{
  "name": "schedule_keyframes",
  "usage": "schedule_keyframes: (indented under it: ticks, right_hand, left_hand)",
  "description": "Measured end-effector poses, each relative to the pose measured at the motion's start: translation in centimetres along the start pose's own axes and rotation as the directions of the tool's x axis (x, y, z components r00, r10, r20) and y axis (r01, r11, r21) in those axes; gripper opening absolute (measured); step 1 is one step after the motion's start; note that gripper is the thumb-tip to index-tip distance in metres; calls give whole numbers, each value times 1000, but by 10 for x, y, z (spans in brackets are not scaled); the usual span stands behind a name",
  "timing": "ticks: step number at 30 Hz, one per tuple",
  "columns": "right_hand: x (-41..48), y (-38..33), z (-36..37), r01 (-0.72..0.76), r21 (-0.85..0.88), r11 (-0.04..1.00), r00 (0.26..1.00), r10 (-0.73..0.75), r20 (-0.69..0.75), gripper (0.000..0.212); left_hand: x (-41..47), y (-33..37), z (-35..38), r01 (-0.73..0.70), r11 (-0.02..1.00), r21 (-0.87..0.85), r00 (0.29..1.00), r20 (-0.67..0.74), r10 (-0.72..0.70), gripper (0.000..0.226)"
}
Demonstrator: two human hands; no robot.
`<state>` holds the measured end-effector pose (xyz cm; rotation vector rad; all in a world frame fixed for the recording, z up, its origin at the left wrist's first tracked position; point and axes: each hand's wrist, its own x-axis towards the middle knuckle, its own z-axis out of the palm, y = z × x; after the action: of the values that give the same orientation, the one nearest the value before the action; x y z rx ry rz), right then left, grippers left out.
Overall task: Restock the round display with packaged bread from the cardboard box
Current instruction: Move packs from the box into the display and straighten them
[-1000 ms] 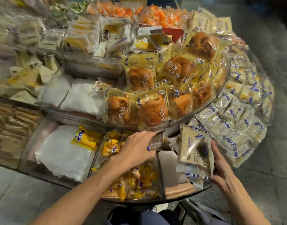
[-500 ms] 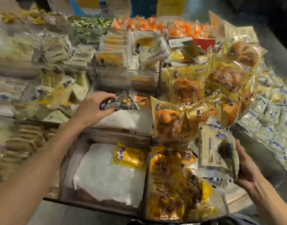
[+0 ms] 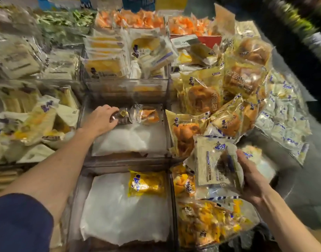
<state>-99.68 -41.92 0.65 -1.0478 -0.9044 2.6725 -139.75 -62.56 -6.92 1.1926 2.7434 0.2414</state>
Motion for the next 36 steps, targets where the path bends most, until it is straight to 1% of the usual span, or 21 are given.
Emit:
schedule_keyframes:
  ticks: [2, 4, 7, 9, 10, 11, 12, 13, 14, 15, 16, 17, 19, 20, 23, 25, 28, 30, 32, 34, 36]
  right_hand:
    - [-2, 2, 6, 0, -5, 1000, 1000, 0, -5, 80]
    - [-4, 3, 7, -5, -24, 1000, 999, 4, -33, 81]
    - [-8, 4, 11, -19, -82, 996, 998, 15, -55, 82]
    - [-12, 2, 14, -25, -95, 995, 999, 21, -42, 70]
    - [-13, 0, 13, -13, -88, 996, 999, 10, -36, 53]
    - [-15, -2, 15, 3, -81, 997, 999, -7, -47, 39]
    - [-15, -4, 13, 25, -79, 997, 998, -29, -63, 35]
    - [-15, -5, 10, 25, -70, 997, 996, -31, -81, 37]
    - [-14, -4, 8, 28, -66, 997, 995, -34, -94, 38]
    - [-14, -2, 7, 21, -77, 997, 996, -28, -86, 38]
    - [-14, 2, 5, 5, -104, 995, 998, -11, -59, 37]
    - [-15, 5, 4, -17, -140, 990, 999, 11, -45, 40]
    - [-16, 12, -6, -78, -192, 978, 997, 73, -31, 66]
    - [-20, 14, -11, -97, -196, 976, 995, 93, -29, 68]
    - [-28, 14, -32, -100, -156, 983, 995, 95, -35, 49]
    - [-31, 9, -48, -113, -156, 981, 993, 109, -33, 46]
    - [-34, -3, -70, -158, -172, 972, 987, 151, -50, 44]
    - [-33, -14, -83, -181, -179, 967, 983, 174, -53, 38]
    - [-31, -26, -87, -198, -186, 962, 980, 200, -5, 38]
    - [-25, -30, -87, -216, -225, 950, 973, 228, 26, 47]
    - [-18, -31, -84, -202, -278, 939, 974, 223, 47, 66]
  left_hand:
    - [0, -2, 8, 28, 999, -17, 999, 40, -27, 61]
    - [2, -2, 17, 52, 997, 49, 998, 45, -54, 72]
    - [5, 15, 17, 97, 976, 197, 994, 20, -103, 71]
    - [0, 44, 3, 89, 970, 226, 996, -14, -88, 72]
    - [-5, 62, -6, 46, 986, 159, 995, -98, -30, 67]
    - [-15, 84, -19, -16, 999, 28, 973, -229, 22, 57]
    - [-29, 109, -33, -92, 982, -167, 941, -337, 31, 43]
    - [-47, 135, -47, -148, 908, -393, 939, -343, 4, 34]
    - [-66, 162, -60, -147, 790, -596, 972, -235, 4, 36]
    - [-84, 186, -67, -98, 665, -740, 995, -69, 69, 45]
    - [-99, 205, -69, -35, 593, -805, 985, 71, 155, 54]
    - [-112, 219, -67, 12, 571, -821, 962, 164, 217, 63]
    - [-128, 236, -57, 45, 587, -809, 934, 243, 264, 74]
    - [-133, 242, -52, 37, 617, -786, 935, 246, 257, 74]
    - [-136, 254, -38, 24, 698, -715, 949, 235, 208, 64]
    - [-138, 263, -32, 49, 728, -683, 959, 237, 157, 58]
    - [-142, 278, -25, 116, 680, -724, 958, 262, 115, 49]
    - [-149, 289, -24, 195, 596, -779, 954, 293, 71, 44]
    - [-156, 297, -24, 261, 516, -816, 959, 282, -38, 40]
    - [-164, 296, -20, 271, 555, -786, 963, 217, -163, 38]
    - [-174, 290, -18, 295, 577, -761, 951, 173, -258, 40]
